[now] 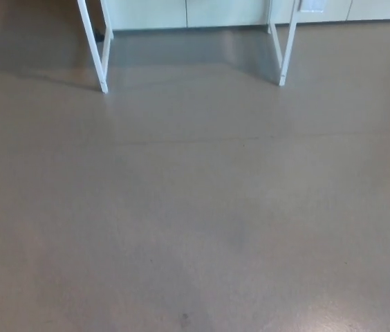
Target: The robot walk up to a desk on which a bottle is kept on the left hand side and a container is kept on the right hand side. The robot uses its left hand to pick up the bottle and places it in the container.
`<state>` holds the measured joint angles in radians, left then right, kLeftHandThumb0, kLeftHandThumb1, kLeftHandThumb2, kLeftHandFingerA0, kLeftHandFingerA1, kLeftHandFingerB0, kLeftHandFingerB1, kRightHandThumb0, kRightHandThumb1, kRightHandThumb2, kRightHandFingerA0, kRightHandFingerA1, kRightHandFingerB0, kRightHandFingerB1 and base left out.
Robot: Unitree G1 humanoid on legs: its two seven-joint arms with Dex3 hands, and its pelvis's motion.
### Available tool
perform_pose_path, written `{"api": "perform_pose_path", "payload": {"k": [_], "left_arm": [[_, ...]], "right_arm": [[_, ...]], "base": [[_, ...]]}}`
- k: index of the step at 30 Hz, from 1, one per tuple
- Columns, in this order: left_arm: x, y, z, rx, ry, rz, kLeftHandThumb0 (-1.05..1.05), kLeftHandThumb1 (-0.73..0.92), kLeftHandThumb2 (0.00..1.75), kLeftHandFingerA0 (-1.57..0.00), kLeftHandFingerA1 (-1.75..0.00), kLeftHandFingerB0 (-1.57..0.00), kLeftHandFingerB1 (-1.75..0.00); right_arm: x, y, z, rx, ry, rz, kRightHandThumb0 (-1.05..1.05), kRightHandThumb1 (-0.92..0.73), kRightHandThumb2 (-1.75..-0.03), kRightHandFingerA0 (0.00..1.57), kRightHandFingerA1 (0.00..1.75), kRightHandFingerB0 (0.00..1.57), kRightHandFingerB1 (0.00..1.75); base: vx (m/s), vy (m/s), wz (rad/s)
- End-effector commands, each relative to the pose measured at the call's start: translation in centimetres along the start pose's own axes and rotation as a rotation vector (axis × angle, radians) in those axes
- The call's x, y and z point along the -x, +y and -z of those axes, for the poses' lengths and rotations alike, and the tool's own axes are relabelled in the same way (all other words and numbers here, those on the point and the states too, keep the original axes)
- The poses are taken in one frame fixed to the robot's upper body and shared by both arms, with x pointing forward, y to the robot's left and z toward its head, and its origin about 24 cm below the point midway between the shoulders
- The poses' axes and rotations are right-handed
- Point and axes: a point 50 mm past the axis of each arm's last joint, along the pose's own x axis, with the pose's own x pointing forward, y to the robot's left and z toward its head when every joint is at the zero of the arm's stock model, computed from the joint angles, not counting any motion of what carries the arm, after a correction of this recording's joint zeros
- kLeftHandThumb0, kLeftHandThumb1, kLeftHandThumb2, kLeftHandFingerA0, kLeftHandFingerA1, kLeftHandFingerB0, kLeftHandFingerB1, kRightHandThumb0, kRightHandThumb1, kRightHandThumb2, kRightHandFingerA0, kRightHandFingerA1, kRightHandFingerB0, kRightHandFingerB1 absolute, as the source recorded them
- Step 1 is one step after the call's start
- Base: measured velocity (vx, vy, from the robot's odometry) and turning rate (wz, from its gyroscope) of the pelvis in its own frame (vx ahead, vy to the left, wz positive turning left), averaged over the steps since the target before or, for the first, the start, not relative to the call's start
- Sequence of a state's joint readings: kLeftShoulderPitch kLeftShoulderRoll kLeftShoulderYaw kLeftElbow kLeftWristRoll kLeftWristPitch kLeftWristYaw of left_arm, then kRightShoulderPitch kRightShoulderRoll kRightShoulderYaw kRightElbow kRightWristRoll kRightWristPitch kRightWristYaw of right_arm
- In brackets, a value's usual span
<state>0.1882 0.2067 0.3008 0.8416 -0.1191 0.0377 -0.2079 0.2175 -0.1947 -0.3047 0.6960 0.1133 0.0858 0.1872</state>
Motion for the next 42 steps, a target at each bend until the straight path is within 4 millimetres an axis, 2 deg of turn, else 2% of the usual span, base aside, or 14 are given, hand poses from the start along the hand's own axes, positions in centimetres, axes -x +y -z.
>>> {"api": "perform_pose_path", "payload": {"k": [1,5,7,10,12,13,14,19,29,31,35,37,41,42], "left_arm": [[1.3,3.9,-2.1,0.415,-0.166,0.1,-0.1,0.7,0.62,-0.39,-0.44,-0.28,-0.32],[1.3,4.0,-1.9,0.403,-0.154,0.065,-0.16,0.6,0.57,-0.46,-0.45,-0.31,-0.32],[1.4,4.0,-1.8,0.405,-0.154,0.075,-0.13,0.42,0.91,-0.38,-0.62,-0.16,-0.51],[1.6,4.1,-1.6,0.413,-0.143,0.075,-0.12,0.61,0.58,-0.54,-0.47,-0.31,-0.32],[1.7,4.1,-1.5,0.417,-0.14,0.079,-0.11,0.62,0.58,-0.52,-0.45,-0.31,-0.32],[1.6,4.2,-1.5,0.415,-0.14,0.086,-0.11,0.43,0.91,-0.4,-0.62,-0.16,-0.51],[1.6,4.3,-1.5,0.414,-0.139,0.095,-0.18,0.61,0.58,-0.51,-0.46,-0.3,-0.32],[1.5,4.2,-1.6,0.434,-0.129,0.092,-0.15,0.59,0.57,-0.58,-0.46,-0.3,-0.32],[1.4,4.1,-2.2,0.438,-0.133,0.098,-0.18,0.58,0.57,-0.54,-0.45,-0.3,-0.33],[1.3,4.1,-2.3,0.434,-0.137,0.101,-0.14,0.41,0.89,-0.41,-0.62,-0.17,-0.51],[0.9,3.6,-3.9,0.44,-0.175,0.098,-0.14,0.59,0.57,-0.55,-0.46,-0.36,-0.34],[0.8,3.4,-5.1,0.435,-0.204,0.133,-0.11,0.47,0.93,-0.36,-0.6,-0.17,-0.51],[0.4,2.9,-7.3,0.431,-0.244,0.151,-0.11,0.45,0.93,-0.38,-0.61,-0.18,-0.51],[0.3,2.8,-7.6,0.432,-0.25,0.15,-0.13,0.65,0.59,-0.5,-0.46,-0.32,-0.34]], "right_arm": [[2.0,-2.9,-0.5,-0.539,-0.149,-0.083,-0.06,-0.36,-0.84,0.42,0.65,0.15,0.51],[1.8,-3.4,0.3,-0.542,-0.14,-0.068,-0.06,-0.34,-0.82,0.46,0.66,0.14,0.5],[1.8,-3.5,0.5,-0.543,-0.136,-0.063,-0.07,-0.34,-0.82,0.49,0.67,0.15,0.51],[2.2,-3.6,1.1,-0.548,-0.13,-0.061,-0.11,-0.46,-0.53,0.6,0.59,0.23,0.36],[2.2,-3.6,1.2,-0.549,-0.129,-0.055,-0.1,-0.29,-0.79,0.55,0.7,0.16,0.51],[2.3,-3.6,1.3,-0.549,-0.127,-0.053,-0.11,-0.31,-0.81,0.48,0.67,0.16,0.51],[2.4,-3.6,1.4,-0.554,-0.123,-0.052,-0.11,-0.32,-0.81,0.48,0.66,0.15,0.51],[2.6,-3.7,1.5,-0.564,-0.125,-0.056,-0.09,-0.32,-0.81,0.51,0.68,0.16,0.51],[2.5,-3.4,1.1,-0.563,-0.135,-0.058,-0.11,-0.32,-0.81,0.5,0.68,0.16,0.51],[2.4,-3.4,1.1,-0.565,-0.134,-0.06,-0.12,-0.32,-0.82,0.51,0.68,0.18,0.52],[1.5,-3.1,-0.5,-0.556,-0.158,-0.065,-0.12,-0.32,-0.81,0.42,0.64,0.17,0.51],[1.0,-2.7,-1.6,-0.571,-0.182,-0.08,-0.12,-0.31,-0.81,0.51,0.69,0.19,0.52],[0.2,-2.2,-3.7,-0.571,-0.226,-0.113,-0.12,-0.33,-0.82,0.49,0.67,0.16,0.51],[0.1,-2.1,-4.0,-0.577,-0.231,-0.114,-0.11,-0.33,-0.82,0.48,0.67,0.18,0.51]], "base": [[0.07,-0.06,0.27],[0.0,0.002,-0.1],[0.09,0.115,-0.12],[0.09,0.177,-0.3],[0.13,0.21,-0.28],[0.15,0.219,0.12],[0.21,0.187,0.03],[0.22,0.061,0.04],[0.32,-0.192,0.17],[0.45,-0.364,0.14],[0.29,-0.085,-0.01],[0.28,-0.029,-0.13],[0.38,0.091,-0.15],[0.49,0.148,-0.1]]}}
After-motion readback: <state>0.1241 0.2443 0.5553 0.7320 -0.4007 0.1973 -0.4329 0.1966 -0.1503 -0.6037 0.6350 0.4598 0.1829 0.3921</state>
